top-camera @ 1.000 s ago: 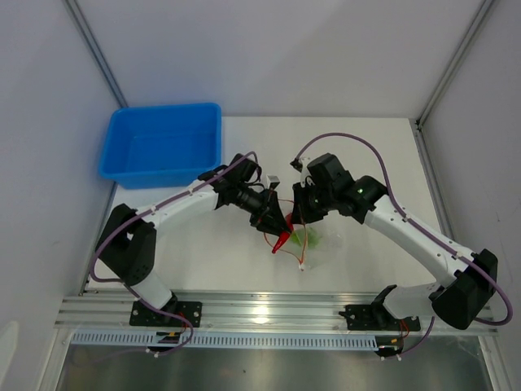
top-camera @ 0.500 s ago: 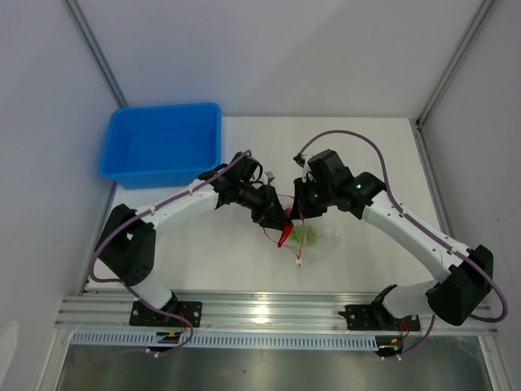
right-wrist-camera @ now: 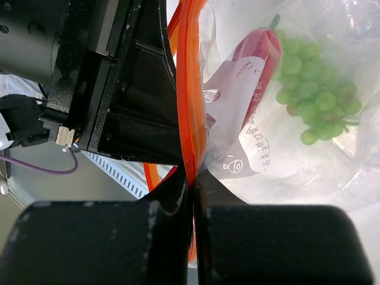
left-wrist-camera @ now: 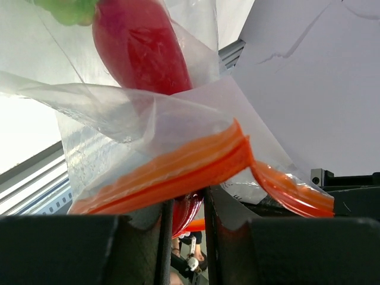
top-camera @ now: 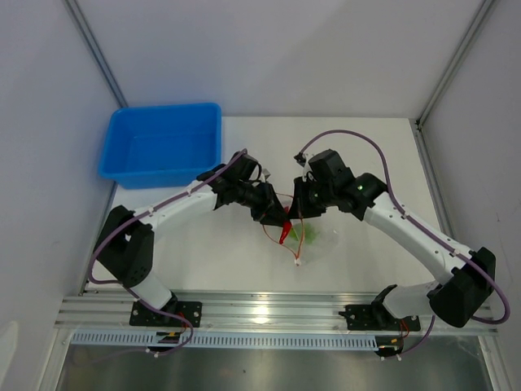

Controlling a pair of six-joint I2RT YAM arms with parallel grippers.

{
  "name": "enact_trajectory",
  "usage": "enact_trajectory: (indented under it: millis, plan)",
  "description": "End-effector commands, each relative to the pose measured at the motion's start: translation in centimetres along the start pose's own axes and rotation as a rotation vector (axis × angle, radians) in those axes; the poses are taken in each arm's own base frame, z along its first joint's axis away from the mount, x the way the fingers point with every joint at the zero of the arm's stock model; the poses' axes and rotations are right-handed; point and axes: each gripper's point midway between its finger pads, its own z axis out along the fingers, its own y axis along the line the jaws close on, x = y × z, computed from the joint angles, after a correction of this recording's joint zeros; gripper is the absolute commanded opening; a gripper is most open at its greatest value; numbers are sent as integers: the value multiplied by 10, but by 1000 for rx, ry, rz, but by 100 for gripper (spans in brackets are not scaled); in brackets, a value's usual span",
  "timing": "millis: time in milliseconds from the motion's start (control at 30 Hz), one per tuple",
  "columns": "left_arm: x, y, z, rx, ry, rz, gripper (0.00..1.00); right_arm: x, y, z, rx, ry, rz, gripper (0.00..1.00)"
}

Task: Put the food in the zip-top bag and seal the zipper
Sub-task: Place the fake vegetable in the zipper food storage bag.

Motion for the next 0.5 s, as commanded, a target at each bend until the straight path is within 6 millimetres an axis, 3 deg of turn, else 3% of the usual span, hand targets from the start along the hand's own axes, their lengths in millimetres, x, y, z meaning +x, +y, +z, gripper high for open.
enact_trajectory:
  millis: [0, 367, 433, 467]
  plan:
    - [-12, -23, -15, 57, -99, 11, 1, 1, 14, -11, -45, -24, 1, 0]
    - [-18, -14, -13, 20, -138, 7, 1, -11, 24, -8, -68, -36, 14, 0]
    - [-16, -14, -12, 17, -133, 13, 6, -12, 24, -8, -68, -36, 17, 0]
    - [-15, -13, -12, 9, -133, 21, 16, -14, 24, -8, -66, -41, 17, 0]
